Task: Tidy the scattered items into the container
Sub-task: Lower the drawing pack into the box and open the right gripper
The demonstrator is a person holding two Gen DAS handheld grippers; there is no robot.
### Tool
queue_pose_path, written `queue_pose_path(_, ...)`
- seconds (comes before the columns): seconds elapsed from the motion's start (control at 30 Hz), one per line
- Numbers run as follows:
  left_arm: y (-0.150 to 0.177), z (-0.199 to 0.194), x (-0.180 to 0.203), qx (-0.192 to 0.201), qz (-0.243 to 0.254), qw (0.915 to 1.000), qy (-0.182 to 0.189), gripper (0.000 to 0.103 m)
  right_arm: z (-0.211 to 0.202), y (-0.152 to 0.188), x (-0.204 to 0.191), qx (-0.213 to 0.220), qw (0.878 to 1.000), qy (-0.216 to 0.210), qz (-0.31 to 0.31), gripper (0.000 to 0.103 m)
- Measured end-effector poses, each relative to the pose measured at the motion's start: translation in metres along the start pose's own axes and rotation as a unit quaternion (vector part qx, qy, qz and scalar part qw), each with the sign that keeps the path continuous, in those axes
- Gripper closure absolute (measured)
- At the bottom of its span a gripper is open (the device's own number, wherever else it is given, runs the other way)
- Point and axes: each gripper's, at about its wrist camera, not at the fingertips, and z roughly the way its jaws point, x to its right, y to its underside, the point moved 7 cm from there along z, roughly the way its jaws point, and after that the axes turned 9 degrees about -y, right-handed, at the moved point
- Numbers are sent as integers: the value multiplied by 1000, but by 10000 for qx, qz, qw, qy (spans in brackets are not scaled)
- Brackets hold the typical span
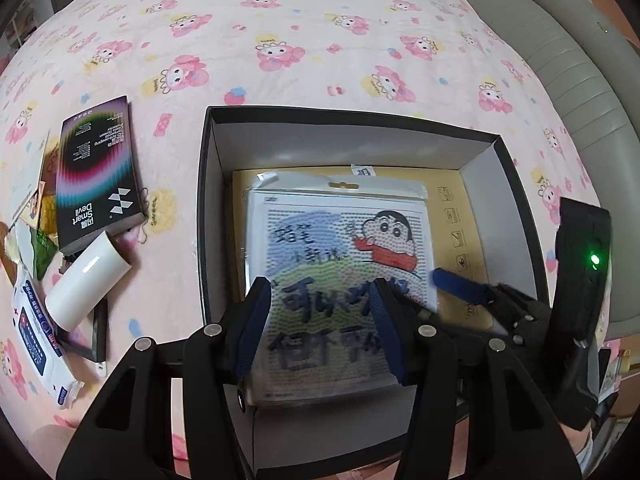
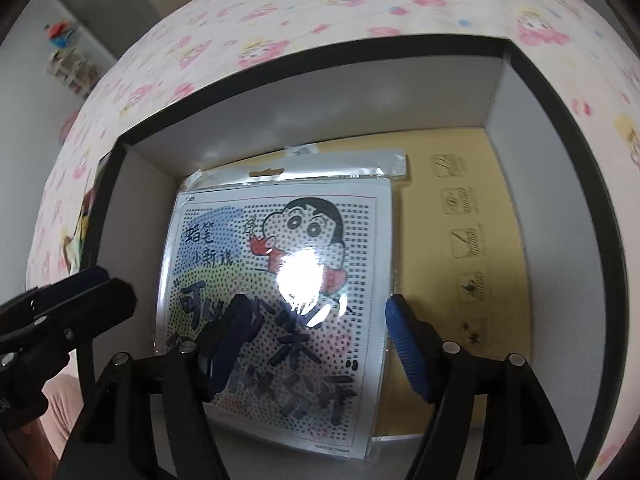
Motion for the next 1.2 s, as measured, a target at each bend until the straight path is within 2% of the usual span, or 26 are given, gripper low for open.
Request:
queue_pose_path(0.07, 1, 2, 0, -15, -38, 10000, 29, 51, 2, 2, -11, -26, 9991, -406, -95, 35)
queue_pose_path(0.1, 1, 3, 0, -23, -56, 10000, 44, 51, 0, 3, -10, 25, 9995, -302, -105, 35)
queue_pose_path(0.23, 7, 9, 4, -79, -40, 9999, 118, 51, -14, 4, 8, 339, 9973, 644, -104, 35)
queue_pose_path(0.3, 8, 14, 8, -149, -24, 9998, 124, 51, -18, 5, 20, 388, 9958, 822, 104, 35)
queue_pose_path(0.4, 10, 21, 12, -220, -23, 9997, 37, 51, -8, 9, 28, 105, 9972, 602, 430, 35)
queue_pose_path(0.47, 10, 22, 12, -195, -25, 9998, -101, 54, 1, 13, 24, -119, 9974, 589, 396, 36)
queue_pose_path(0.53, 10, 20, 8, -210, -130, 9997, 32, 54, 9, 16, 21, -282, 9972, 607, 348, 36)
queue_pose_path(0.63, 8, 13, 2, -131, -191, 9996, 142, 54, 17, 16, 14, -350, 9983, 162, 429, 32)
queue_pose_path(0.83, 8, 4, -8, -4, -321, 9989, 354, 54, 27, 18, -3, -333, 9994, 70, -1, 29)
queue_pose_path(0.9, 11, 1, -10, 23, -363, 9986, 385, 54, 25, 18, -2, -269, 9996, 51, -14, 29)
queue_pose_path(1.07, 19, -21, -12, 288, -254, 9983, 436, 54, -1, 20, 6, 259, 9967, 767, -47, 29)
queue_pose_path(1.2, 24, -51, -13, 691, -139, 9967, 408, 52, -34, 29, -11, 794, 9953, 554, -83, 29)
